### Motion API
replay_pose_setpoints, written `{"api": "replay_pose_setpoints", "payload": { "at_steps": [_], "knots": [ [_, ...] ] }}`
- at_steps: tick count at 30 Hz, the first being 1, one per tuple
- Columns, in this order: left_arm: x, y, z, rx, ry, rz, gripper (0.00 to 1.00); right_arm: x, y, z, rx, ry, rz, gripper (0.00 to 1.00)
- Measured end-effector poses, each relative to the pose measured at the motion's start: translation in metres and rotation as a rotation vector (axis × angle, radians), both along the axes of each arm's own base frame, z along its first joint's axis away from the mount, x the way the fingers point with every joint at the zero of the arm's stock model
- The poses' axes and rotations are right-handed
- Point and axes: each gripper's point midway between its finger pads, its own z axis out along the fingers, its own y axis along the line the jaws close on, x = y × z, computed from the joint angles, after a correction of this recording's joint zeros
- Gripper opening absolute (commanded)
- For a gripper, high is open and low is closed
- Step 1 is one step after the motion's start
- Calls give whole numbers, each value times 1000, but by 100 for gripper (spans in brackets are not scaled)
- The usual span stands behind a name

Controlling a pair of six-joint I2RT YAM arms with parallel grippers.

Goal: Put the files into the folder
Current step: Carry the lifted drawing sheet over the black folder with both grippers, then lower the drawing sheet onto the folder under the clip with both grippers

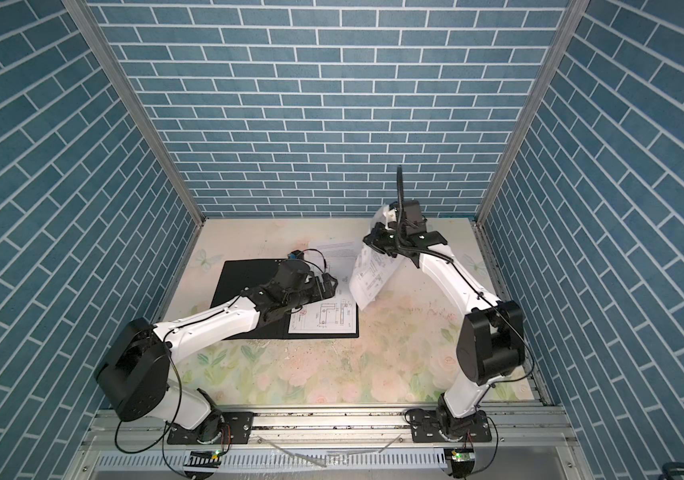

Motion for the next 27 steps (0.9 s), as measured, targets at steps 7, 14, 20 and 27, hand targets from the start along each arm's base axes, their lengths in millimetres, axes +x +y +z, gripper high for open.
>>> {"api": "replay_pose_setpoints", "payload": {
  "at_steps": [7,14,20,27],
  "knots": [
    [-1,65,-7,51,13,97,100,-13,7,40,62,-86,21,0],
    [3,86,-13,55,28,123,100,-39,-10,-46,87,8,-48,0],
    [-8,108,-42,63,100,147,100,-58,-13,-158,14,190,-106,0],
    [-19,114,-63,44,140,133,100,-58,15,-185,25,183,-96,0]
  ]
}}
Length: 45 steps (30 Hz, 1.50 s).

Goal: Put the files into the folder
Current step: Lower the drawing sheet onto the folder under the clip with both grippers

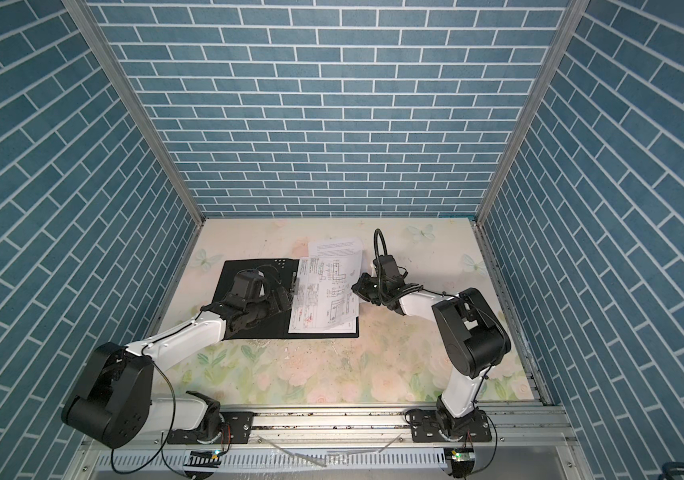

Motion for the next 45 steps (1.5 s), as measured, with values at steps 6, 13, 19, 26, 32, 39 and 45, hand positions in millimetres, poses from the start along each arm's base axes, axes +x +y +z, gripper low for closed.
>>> {"api": "replay_pose_setpoints", "payload": {
  "at_steps": [6,13,19,26,32,39,45],
  "knots": [
    [3,-2,2,-23,-21,-25,99,1,11,-3,21,-19,-8,0],
    [2,-4,-1,-47,-31,-37,100,-1,11,-7,15,-25,-24,0],
    [2,-8,-2,-68,-34,-51,100,-3,17,-8,26,-21,-20,0],
    [4,-10,0,-83,-45,-50,100,-3,19,-7,32,-24,-15,0],
    [5,-10,0,-89,-50,-46,100,-6,18,-9,33,-19,-10,0],
    [2,-10,-2,-96,-44,-47,100,-10,16,-15,26,-8,-10,0],
    [2,-11,-2,-100,-43,-48,100,-10,16,-15,26,-8,-9,0]
  ]
}}
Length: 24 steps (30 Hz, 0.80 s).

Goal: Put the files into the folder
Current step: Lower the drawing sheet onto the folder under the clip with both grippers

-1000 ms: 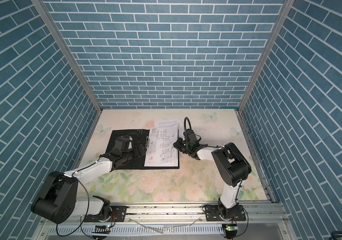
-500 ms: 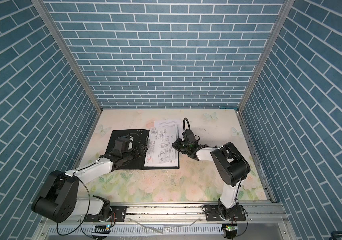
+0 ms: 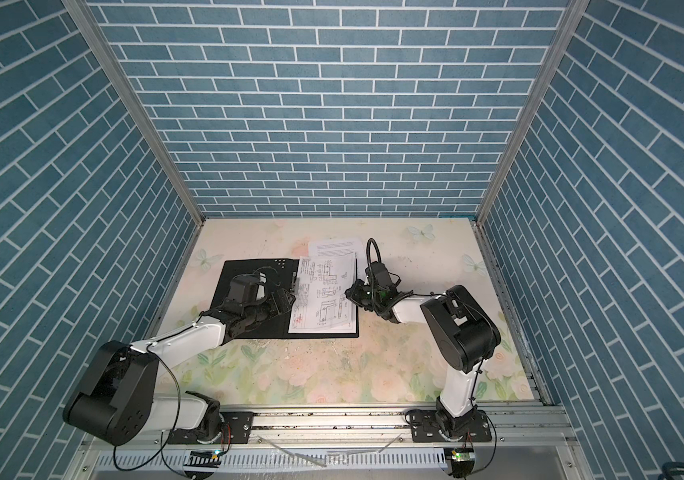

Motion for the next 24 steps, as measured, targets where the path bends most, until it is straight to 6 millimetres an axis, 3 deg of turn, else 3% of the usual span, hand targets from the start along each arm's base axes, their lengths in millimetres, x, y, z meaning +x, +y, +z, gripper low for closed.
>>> {"api": "replay_pose_setpoints", "payload": {
  "at_steps": [18,24],
  "knots": [
    [-1,0,-1,-2,3,3,100,-6,0,-4,-4,6,6,0],
    [-1,0,-1,-2,3,3,100,-8,-3,-4,-10,9,-1,20]
  ]
}}
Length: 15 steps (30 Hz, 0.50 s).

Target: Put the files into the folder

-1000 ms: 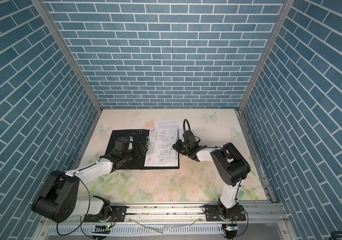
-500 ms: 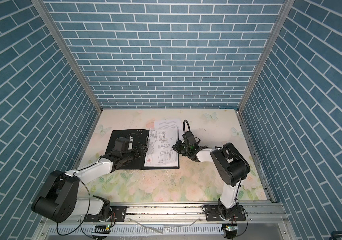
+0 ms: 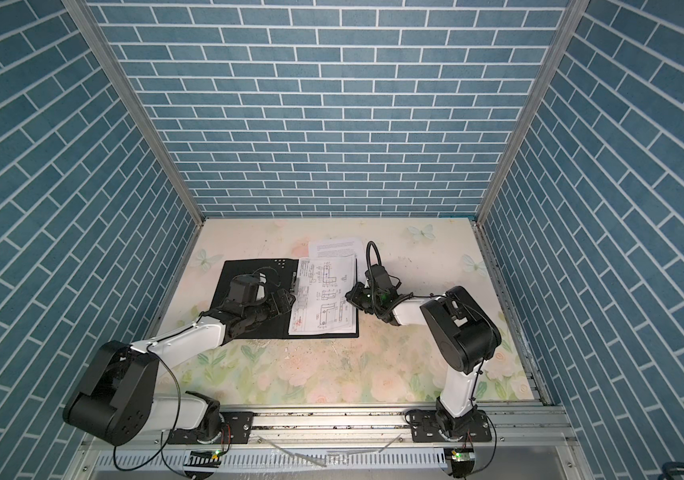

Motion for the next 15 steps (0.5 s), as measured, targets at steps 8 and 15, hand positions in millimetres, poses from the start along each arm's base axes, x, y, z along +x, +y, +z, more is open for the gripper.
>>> {"api": "replay_pose_setpoints", "payload": {
  "at_steps": [8,15],
  "knots": [
    [0,1,0,-2,3,10,100,-2,-5,9,-15,-5,-10,54],
    [-2,6,0,12,2,26,100,-8,-25,2,-142,16,-21,64]
  ]
}}
